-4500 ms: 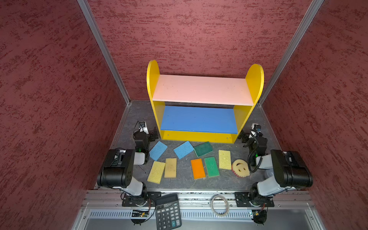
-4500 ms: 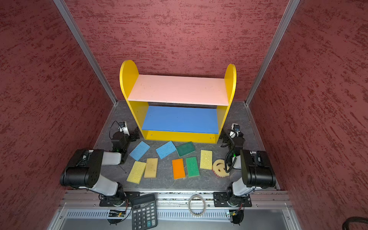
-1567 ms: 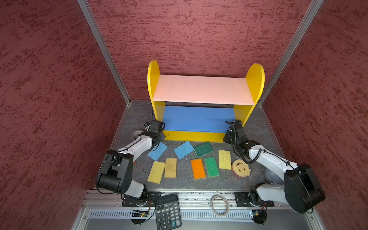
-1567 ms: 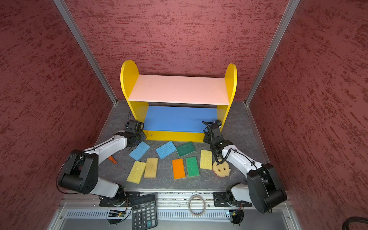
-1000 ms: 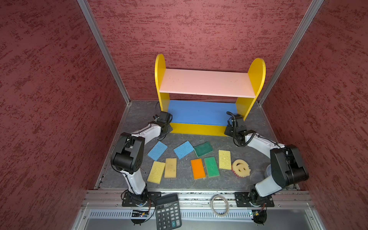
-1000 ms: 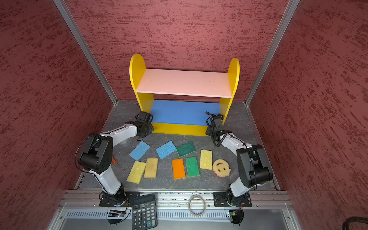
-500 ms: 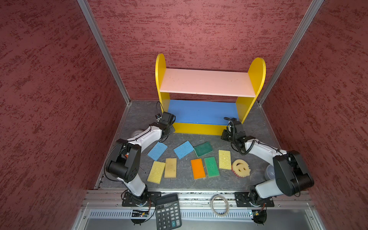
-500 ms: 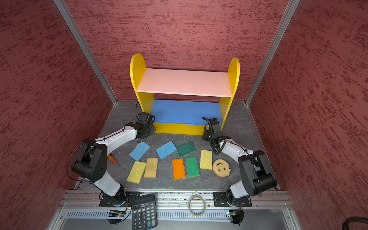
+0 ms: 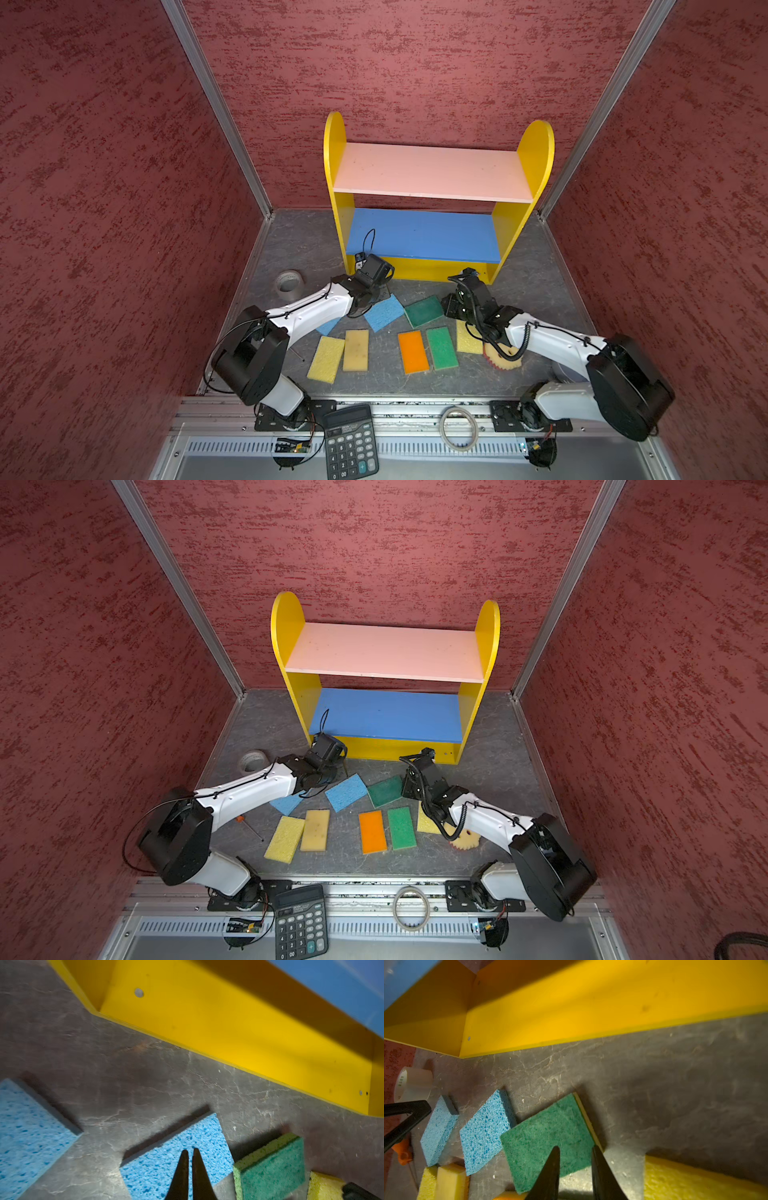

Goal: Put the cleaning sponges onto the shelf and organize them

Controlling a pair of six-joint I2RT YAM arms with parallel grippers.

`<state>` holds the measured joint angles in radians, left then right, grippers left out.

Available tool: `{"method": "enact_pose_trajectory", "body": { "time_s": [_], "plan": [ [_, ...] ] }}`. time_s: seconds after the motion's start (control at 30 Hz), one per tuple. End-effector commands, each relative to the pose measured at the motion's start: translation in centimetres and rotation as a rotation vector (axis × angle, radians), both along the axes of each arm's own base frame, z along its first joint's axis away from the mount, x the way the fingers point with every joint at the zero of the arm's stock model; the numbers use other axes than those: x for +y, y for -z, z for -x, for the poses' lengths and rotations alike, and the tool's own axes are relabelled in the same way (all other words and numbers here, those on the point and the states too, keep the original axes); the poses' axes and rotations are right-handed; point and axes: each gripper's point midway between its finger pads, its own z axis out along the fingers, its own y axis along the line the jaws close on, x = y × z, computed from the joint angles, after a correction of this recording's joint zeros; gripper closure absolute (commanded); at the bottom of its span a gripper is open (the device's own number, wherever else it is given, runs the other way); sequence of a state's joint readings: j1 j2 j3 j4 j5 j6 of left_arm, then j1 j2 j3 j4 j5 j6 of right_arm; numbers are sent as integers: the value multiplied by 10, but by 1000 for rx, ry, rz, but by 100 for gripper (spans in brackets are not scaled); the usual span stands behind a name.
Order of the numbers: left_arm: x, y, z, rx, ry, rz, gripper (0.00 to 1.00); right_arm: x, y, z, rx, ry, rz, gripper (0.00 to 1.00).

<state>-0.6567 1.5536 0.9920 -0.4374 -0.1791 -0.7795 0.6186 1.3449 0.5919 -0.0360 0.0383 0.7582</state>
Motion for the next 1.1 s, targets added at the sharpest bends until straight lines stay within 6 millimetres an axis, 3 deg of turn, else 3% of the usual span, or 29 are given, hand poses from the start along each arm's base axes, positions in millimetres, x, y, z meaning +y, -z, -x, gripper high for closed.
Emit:
{"method": "enact_pose_trajectory", "body": {
  "time_s": [0.0, 0.27, 0.5, 0.63, 0.7, 0.9, 1.07],
  "plan": [
    [-34, -7, -5, -18, 80, 55, 87, 9, 9, 4, 55, 61, -111, 69],
    [-66, 9, -1, 5, 148, 108, 65, 12, 21, 2, 112, 139, -190, 64],
    [-91, 30, 1, 54, 170, 141, 65, 20, 36, 4, 165, 122, -219, 59],
    [-109, 36, 7, 72, 211, 135, 67, 16, 37, -10, 140, 135, -227, 74],
    [-116, 37, 8, 83, 225, 131, 69, 11, 36, -20, 125, 147, -236, 75],
    [-129, 32, 8, 67, 249, 129, 70, 8, 20, -54, 63, 116, -190, 56],
    [-126, 29, 5, 54, 235, 138, 68, 12, 7, -58, 39, 106, -214, 47]
  ]
}}
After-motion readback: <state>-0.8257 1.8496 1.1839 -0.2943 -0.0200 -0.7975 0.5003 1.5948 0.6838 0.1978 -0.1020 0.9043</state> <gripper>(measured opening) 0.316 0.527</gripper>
